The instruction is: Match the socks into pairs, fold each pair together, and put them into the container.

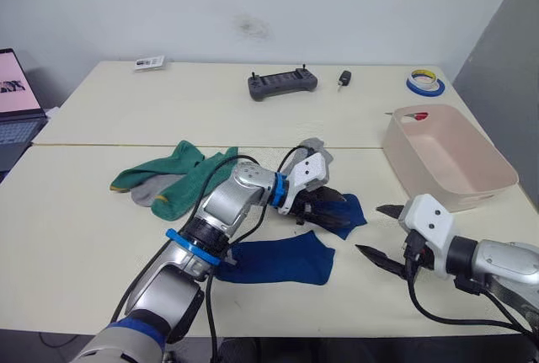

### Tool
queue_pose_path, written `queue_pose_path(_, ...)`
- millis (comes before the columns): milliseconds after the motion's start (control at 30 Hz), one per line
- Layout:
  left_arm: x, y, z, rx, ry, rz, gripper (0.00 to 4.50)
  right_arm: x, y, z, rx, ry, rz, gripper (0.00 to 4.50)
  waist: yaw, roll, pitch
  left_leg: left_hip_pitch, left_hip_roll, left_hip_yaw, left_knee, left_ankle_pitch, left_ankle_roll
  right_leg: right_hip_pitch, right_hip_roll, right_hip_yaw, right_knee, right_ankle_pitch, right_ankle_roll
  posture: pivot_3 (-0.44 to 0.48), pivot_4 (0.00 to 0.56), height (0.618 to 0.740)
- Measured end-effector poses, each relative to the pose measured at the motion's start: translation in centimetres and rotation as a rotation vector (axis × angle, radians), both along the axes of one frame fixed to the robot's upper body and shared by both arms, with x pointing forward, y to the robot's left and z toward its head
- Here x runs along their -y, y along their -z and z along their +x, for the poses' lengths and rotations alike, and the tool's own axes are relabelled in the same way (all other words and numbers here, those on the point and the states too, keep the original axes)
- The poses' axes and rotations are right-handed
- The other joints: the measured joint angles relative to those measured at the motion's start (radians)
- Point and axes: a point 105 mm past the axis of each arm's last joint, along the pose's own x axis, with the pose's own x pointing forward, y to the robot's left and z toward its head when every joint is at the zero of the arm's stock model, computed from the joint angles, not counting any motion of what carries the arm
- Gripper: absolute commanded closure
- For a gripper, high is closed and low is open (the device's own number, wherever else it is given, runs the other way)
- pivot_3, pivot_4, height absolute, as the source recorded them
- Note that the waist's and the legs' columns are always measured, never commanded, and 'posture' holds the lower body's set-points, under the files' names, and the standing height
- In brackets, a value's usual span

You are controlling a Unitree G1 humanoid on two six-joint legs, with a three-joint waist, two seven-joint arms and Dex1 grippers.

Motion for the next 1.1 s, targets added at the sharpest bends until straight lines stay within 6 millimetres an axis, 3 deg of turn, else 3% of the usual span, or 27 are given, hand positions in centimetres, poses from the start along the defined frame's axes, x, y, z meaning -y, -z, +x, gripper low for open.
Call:
queue_pose_path(67,-2.1,-0.7,-0.1,0.05,0.009,0.004,0.07,0.3,0.3,0.2,0.02,-0.013,-0.051,0.0,0.0,0.0,0.0,0.001,0.001,-0.001,0.0,0.0,0.0,0.0,0.001,0.0,0.0,0.0,0.0,0.0,0.15,0.74)
queue_pose_path(300,-8.7,-1.5,-0.9,0.144,0.01,0.003,0.03,1.0,2.8,1.3,0.084,-0.135,-0.274,0.0,0.0,0.0,0.0,0.0,0.002,0.0,0.001,0.0,0.0,0.0,0.0,0.0,0.0,0.0,0.0,0.0,0.15,0.74)
queue_pose_path(500,-12.1,-3.2,-2.1,0.162,-0.017,-0.027,0.03,0.5,3.7,3.1,0.155,-0.234,-0.367,0.0,0.002,0.001,0.001,0.0,0.003,-0.001,0.001,-0.001,0.002,0.0,-0.001,0.0,0.0,0.0,0.0,0.0,0.15,0.74)
queue_pose_path(767,-15.2,-3.2,-1.8,0.177,-0.176,-0.011,0.03,-0.5,4.7,4.7,0.197,-0.31,-0.401,0.0,0.003,0.001,0.001,0.0,0.003,-0.002,0.001,-0.001,0.002,0.0,-0.002,0.0,0.0,0.0,0.0,0.0,0.15,0.74)
queue_pose_path(867,-16.2,-3.2,-1.8,0.183,-0.217,0.005,0.0,-1.4,5.0,4.7,0.201,-0.334,-0.379,0.59,0.002,0.001,0.001,0.0,0.003,-0.002,0.001,-0.001,0.002,0.0,-0.002,0.0,0.002,0.0,0.0,0.0,0.15,0.74)
queue_pose_path(1100,-16.6,-2.8,-1.4,0.23,-0.236,0.037,0.0,-2.1,5.9,4.7,0.183,-0.367,-0.365,3.03,0.003,0.001,0.001,0.0,0.003,-0.002,0.002,-0.001,0.002,0.0,-0.002,0.0,0.002,0.0,0.0,0.0,0.15,0.74)
